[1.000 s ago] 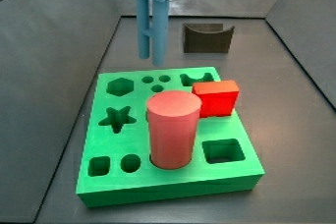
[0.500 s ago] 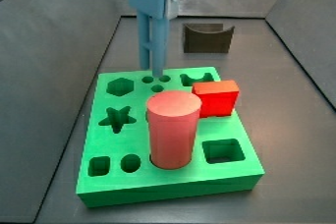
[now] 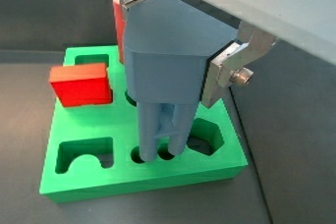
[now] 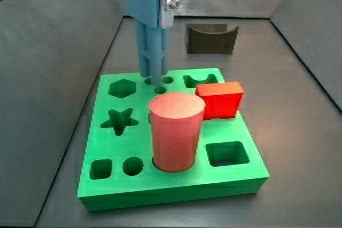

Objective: Pick up the 3 prong object. Move up. Place the 3 prong object on the fixture. Regrasp the 3 prong object. Move to above the board. Insert the 3 prong object.
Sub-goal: Insert the 3 prong object.

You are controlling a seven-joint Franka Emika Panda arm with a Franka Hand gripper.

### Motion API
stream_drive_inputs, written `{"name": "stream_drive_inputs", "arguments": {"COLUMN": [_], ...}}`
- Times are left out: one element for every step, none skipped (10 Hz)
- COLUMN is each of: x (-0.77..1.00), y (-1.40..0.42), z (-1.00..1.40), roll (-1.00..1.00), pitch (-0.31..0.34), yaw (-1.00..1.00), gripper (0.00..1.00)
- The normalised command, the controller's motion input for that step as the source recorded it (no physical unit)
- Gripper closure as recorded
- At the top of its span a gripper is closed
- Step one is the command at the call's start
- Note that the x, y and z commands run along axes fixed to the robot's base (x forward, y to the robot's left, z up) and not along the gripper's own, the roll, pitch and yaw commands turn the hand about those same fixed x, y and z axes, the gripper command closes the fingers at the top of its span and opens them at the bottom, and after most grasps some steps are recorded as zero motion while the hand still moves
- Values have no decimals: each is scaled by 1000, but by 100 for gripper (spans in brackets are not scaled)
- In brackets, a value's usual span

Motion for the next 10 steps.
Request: {"name": "stream_drive_inputs", "arguments": {"x": [11,9,0,0,89,51,0,0,0,0], "y": [-26,-14,0,0,0,0,0,0,0,37], "z": [-63,-103,-109,-143,-240,-220,-163,-126,-160,-129], "roll": [-71,-101,-41,-44,-111,-84,-66,0,-13,-97], "pitch": [-96,-146,-83,-86,-151,-127,-107,-41,-61,-97], "yaw": [-94,-126,-31,-6,-69,-51,-40,-6,-83,-346], "gripper": [100,100,100,100,100,100,100,100,100,100]}}
